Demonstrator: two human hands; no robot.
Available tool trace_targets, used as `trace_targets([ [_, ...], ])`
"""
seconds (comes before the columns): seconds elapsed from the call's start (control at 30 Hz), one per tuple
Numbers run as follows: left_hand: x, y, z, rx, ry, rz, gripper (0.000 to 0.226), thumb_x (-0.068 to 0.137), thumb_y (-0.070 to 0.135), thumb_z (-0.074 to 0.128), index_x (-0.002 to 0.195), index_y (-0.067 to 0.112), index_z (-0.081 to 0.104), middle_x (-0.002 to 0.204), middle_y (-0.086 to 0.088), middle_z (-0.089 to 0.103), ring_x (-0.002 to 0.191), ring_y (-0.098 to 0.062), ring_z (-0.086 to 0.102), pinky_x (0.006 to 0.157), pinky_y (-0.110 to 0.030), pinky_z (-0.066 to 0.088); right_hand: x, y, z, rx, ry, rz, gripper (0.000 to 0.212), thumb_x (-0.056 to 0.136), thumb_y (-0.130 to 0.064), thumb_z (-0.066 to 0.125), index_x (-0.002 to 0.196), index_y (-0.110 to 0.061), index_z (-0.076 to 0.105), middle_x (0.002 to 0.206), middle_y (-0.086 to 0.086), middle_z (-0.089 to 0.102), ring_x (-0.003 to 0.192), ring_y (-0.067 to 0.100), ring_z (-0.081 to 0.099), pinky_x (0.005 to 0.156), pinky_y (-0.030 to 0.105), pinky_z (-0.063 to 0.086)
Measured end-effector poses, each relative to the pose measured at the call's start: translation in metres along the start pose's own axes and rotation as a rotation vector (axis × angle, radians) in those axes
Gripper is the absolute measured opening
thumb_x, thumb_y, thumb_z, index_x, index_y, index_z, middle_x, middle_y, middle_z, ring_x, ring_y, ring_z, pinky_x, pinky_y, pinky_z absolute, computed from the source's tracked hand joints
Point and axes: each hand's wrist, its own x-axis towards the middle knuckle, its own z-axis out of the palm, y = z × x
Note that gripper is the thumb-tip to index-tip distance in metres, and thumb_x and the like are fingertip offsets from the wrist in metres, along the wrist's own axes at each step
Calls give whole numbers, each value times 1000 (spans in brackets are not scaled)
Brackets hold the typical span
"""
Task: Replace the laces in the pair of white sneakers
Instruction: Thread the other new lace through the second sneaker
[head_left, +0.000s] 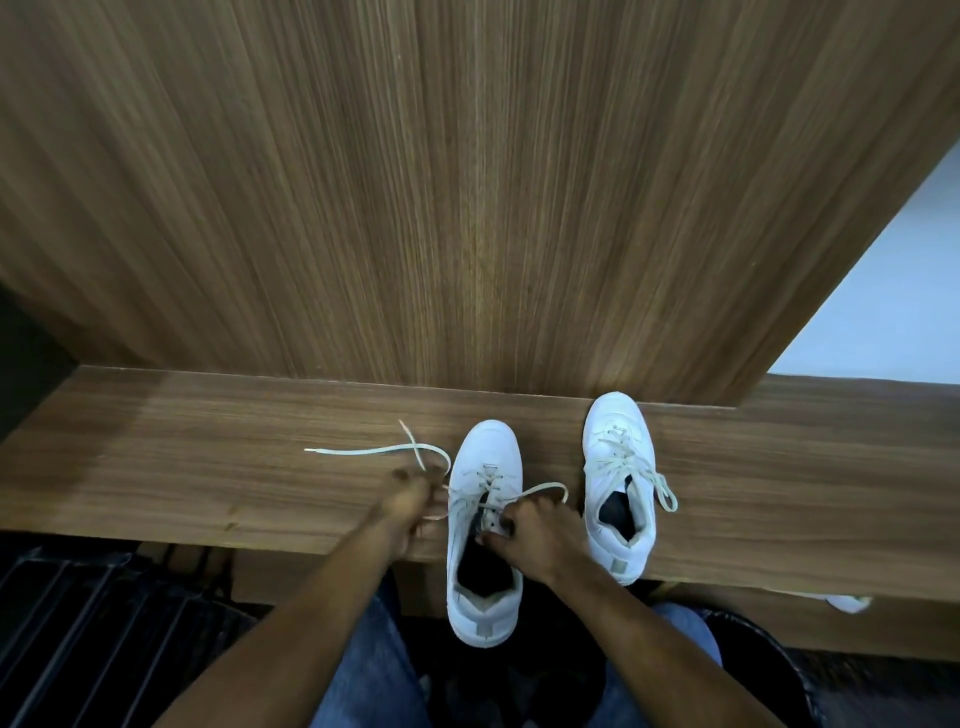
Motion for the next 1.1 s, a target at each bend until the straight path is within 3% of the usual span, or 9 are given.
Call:
trace_targets([
  [0.27, 0, -12, 22, 517, 22, 211, 46, 84, 26, 68, 43, 16, 50, 47, -3, 49, 46, -17, 45, 49, -22, 36, 2, -1, -1, 4, -45, 24, 49, 81, -66, 54, 82, -18, 66, 90, 3, 70, 90, 26, 65, 69, 32, 47],
  [0.37, 5, 0, 18, 749, -14, 267, 38, 90, 25, 64, 53, 18, 55, 56, -1, 60, 52, -16, 56, 58, -23, 44, 1, -1, -1, 9, -46, 16, 50, 81, -67, 54, 80, -18, 64, 89, 3, 70, 90, 25, 65, 67, 30, 44],
  [0.47, 3, 22, 14, 280, -13, 172, 26, 98, 3, 46, 74, 10, 51, 65, -9, 59, 39, -9, 55, 44, -21, 44, 0, -1, -4, 12, -28, 7, 51, 80, -67, 55, 79, -17, 64, 89, 2, 69, 89, 25, 64, 68, 30, 43],
  [0.6, 5, 68, -9, -420, 120, 206, 15, 101, 14, 45, 88, 13, 50, 64, -4, 67, 49, -11, 67, 45, -22, 54, -1, 2, -5, 60, -67, 24, 49, 79, -66, 57, 71, -18, 57, 88, 2, 70, 88, 25, 65, 70, 32, 44],
  [0.7, 4, 83, -23, -570, 195, 236, 12, 101, 12, 45, 90, 17, 46, 79, -9, 63, 48, -10, 66, 43, -21, 53, 0, 2, -4, 62, -67, 27, 47, 79, -66, 57, 70, -21, 53, 90, 1, 70, 89, 25, 64, 72, 32, 45],
  [0.8, 8, 56, -23, 25, 271, 399, 24, 92, -2, 52, 86, 21, 52, 93, -14, 63, 53, -10, 61, 40, -13, 44, 0, 1, -2, 68, -62, 35, 45, 79, -66, 56, 75, -21, 59, 94, 1, 70, 92, 24, 64, 75, 32, 46],
  [0.9, 12, 15, -17, 631, 43, 532, 22, 85, 6, 64, 107, 11, 66, 103, -4, 61, 89, -18, 58, 72, -17, 48, 1, 1, 0, 80, -43, 49, 48, 78, -66, 56, 78, -18, 63, 92, 0, 71, 91, 23, 65, 73, 31, 47],
  [1.0, 15, -15, -7, 919, -160, 548, 22, 83, 33, 68, 101, 21, 73, 96, 0, 61, 87, -19, 61, 79, -30, 50, 2, 2, 1, 91, -34, 51, 47, 79, -64, 56, 87, -20, 68, 95, 0, 72, 94, 23, 66, 75, 31, 48],
  [1.1, 15, -23, 0, 1078, -38, 627, 11, 87, 31, 64, 94, 26, 71, 101, 1, 63, 92, -22, 63, 81, -35, 50, 1, 2, 0, 113, -32, 59, 43, 80, -61, 58, 94, -23, 70, 100, -2, 72, 98, 22, 65, 77, 30, 46],
])
